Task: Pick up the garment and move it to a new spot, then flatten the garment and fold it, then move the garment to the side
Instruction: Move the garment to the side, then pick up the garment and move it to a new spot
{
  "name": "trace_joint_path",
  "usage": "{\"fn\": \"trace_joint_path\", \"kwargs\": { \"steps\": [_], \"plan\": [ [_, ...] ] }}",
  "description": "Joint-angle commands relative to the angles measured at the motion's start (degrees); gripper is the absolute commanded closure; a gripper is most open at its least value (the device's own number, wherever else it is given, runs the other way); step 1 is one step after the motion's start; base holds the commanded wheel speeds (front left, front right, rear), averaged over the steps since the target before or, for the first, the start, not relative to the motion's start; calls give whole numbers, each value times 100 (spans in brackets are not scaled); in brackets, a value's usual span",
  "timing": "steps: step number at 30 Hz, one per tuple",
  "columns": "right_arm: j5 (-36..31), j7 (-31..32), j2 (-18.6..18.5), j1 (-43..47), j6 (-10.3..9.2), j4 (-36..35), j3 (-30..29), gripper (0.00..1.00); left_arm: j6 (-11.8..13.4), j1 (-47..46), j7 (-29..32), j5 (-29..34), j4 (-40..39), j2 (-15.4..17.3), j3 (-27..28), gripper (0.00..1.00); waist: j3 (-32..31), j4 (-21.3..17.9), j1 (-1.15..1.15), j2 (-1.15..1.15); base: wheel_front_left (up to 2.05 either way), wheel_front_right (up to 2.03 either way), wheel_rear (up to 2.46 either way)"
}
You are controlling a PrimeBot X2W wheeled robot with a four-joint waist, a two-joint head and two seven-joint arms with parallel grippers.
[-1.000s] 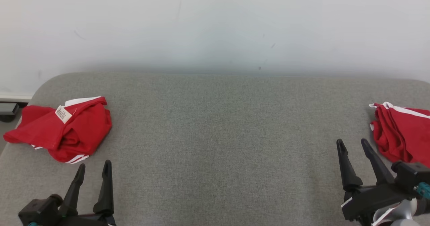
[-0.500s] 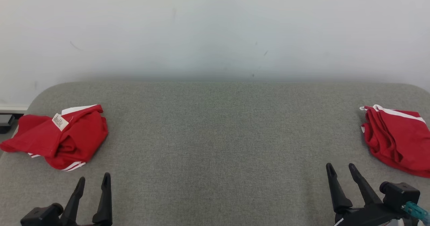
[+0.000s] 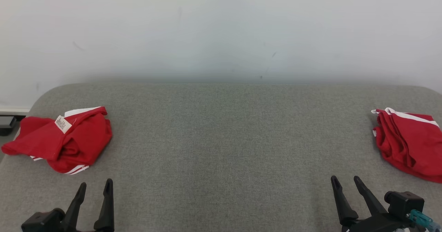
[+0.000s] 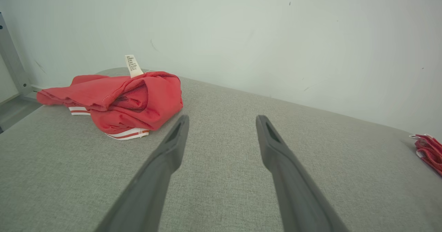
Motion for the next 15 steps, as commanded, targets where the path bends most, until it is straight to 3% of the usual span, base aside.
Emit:
{"fn": "trace_joint_path", "kwargs": {
  "steps": [1, 15],
  "plan": [
    [-51, -26, -3, -30, -13, 5, -8, 0, 16, 58, -20, 63, -28, 55, 6, 0, 9, 23, 0, 0, 0, 0, 0],
    [26, -18, -4, -2, -13, -72, 88, 0, 126, 32, 108, 7, -65, 114, 29, 0, 18, 614, 0, 0, 0, 0, 0]
  ]
}}
